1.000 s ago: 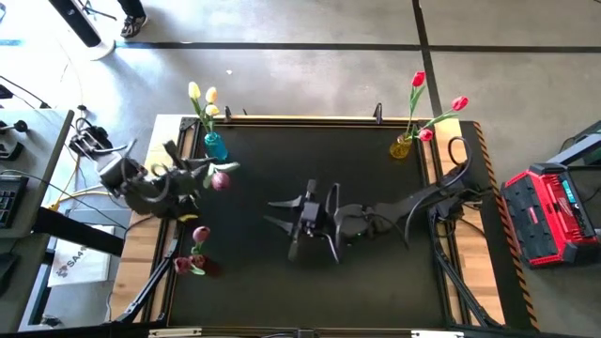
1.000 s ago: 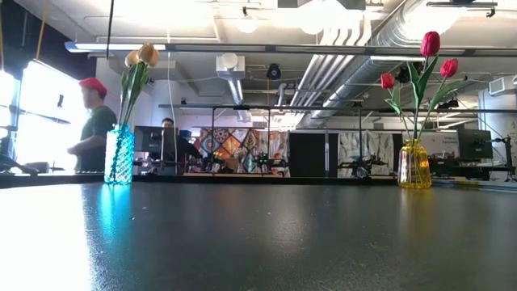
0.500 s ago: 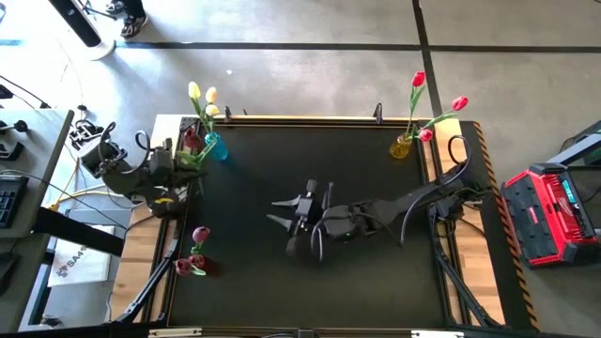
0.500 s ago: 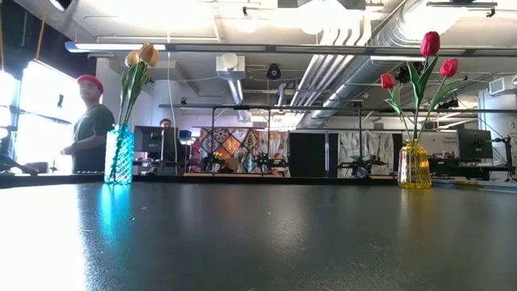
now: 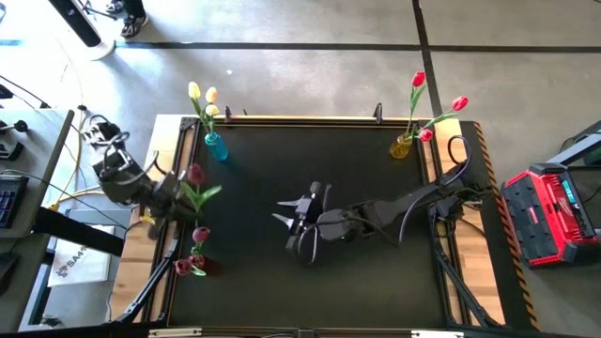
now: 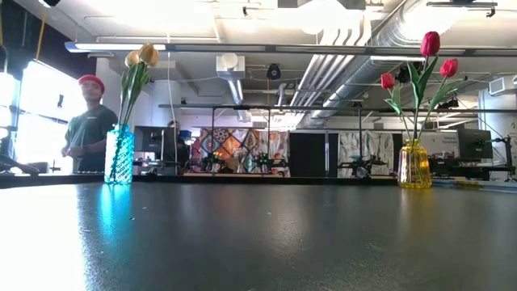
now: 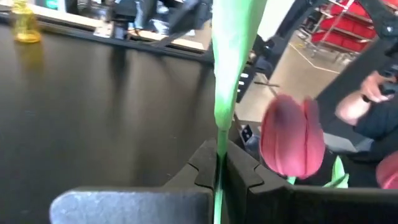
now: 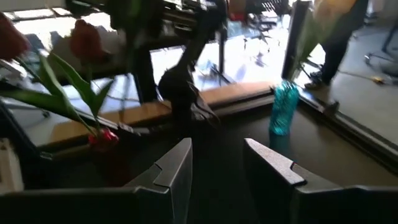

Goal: Sort flowers into vase by color
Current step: Put the dark red tulip into the red vase

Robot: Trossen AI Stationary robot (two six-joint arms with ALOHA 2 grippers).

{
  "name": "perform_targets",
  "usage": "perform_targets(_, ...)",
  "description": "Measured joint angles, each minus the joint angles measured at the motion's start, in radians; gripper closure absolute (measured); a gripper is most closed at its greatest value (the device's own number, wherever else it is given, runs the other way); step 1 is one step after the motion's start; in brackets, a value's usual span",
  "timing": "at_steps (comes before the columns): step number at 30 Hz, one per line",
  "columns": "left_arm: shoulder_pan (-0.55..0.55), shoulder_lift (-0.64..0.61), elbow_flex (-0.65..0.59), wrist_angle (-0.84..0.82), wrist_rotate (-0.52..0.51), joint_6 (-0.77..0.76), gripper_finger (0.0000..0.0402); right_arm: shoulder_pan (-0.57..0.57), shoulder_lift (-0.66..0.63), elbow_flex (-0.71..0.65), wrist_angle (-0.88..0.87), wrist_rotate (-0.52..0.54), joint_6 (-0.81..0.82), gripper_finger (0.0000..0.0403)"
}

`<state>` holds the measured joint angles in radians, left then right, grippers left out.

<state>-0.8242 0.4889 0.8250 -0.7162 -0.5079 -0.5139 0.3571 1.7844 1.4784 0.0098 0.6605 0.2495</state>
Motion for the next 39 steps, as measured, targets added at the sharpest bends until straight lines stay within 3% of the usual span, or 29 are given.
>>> perform_targets(5,-0.098,-0.007,-0.092,0.103,-0.069,0.015,0.0401,0.002,0.001,0.000,-0.087,0.048,0.077,0.0273)
perform_targets(13,-0.293,-0.009,-0.130,0.154,-0.216,-0.027,0.0401,0.004,0.002,0.000,-0.138,0.059,0.134,0.0273)
perform_targets(25,-0.616,0.050,-0.207,0.281,-0.525,-0.027,0.0401,0.006,0.002,0.000,-0.216,0.118,0.228,0.0273)
perform_targets(30,-0.686,0.098,-0.211,0.295,-0.626,-0.043,0.0401,0.003,0.002,0.000,-0.216,0.119,0.244,0.0273)
perform_targets(39,-0.709,0.134,-0.211,0.258,-0.667,-0.035,0.0401,0.001,0.002,0.000,-0.216,0.119,0.246,0.0273)
